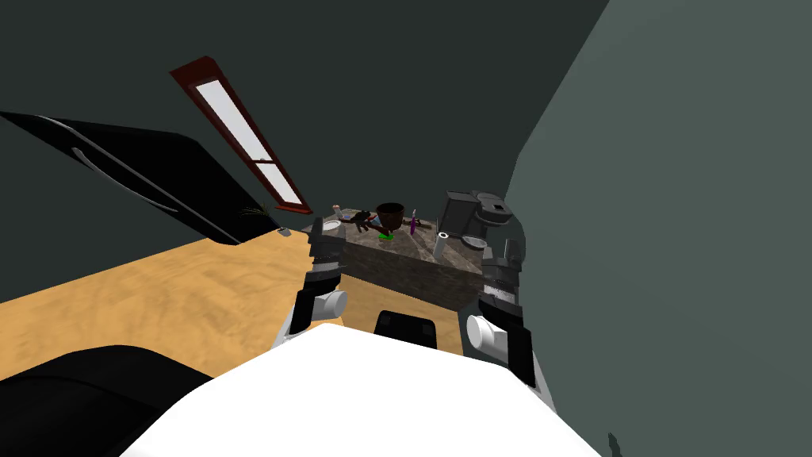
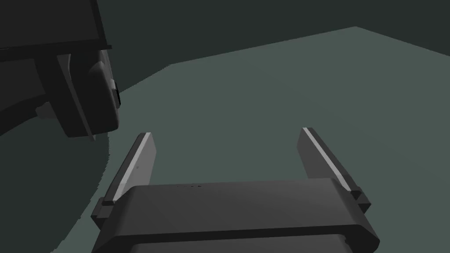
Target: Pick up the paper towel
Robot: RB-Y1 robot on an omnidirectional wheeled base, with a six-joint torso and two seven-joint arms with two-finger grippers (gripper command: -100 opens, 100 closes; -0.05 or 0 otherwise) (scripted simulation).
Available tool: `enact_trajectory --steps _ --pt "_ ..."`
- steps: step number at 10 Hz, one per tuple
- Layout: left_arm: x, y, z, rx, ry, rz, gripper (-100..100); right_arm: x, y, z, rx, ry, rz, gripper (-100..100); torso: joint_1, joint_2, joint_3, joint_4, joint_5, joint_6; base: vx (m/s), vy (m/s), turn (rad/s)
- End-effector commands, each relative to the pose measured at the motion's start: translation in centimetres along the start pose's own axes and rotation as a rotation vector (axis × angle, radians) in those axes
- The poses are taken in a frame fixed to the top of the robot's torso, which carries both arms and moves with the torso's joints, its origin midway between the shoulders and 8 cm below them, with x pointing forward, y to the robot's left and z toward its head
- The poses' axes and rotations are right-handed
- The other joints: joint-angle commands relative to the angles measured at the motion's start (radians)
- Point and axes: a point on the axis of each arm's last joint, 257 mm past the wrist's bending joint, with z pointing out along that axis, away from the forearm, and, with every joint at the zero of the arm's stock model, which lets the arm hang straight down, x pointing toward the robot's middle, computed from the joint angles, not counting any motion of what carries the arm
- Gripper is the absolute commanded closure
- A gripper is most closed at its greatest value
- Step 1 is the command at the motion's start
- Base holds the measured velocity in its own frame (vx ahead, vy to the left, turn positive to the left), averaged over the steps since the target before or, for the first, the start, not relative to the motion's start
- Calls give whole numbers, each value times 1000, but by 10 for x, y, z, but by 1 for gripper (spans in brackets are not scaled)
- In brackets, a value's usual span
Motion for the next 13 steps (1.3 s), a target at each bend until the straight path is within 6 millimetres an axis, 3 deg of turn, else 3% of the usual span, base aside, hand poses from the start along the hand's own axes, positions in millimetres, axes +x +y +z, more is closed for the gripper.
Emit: enact_trajectory --steps 1,6,10,11,13 --pt "0 0 0 0 0 0 0 1 -4 0 6 31 -41 -100 0 0 0 0 0 0 -1 20 32" --pt "0 0 0 0 0 0 0 -9 -40 -2 62 135 -299 -100 6 0 0 0 1 0 -1 80 54" --pt "0 0 0 0 0 0 0 -41 -84 -3 137 182 -596 -100 9 0 0 0 2 0 5 141 75" --pt "0 0 0 0 0 0 0 -41 -84 -3 137 183 -601 -100 10 0 0 0 2 0 -1 109 17" --pt "0 0 0 0 0 0 0 -64 -108 -3 184 195 -761 -100 6 0 0 0 1 0 17 105 66"
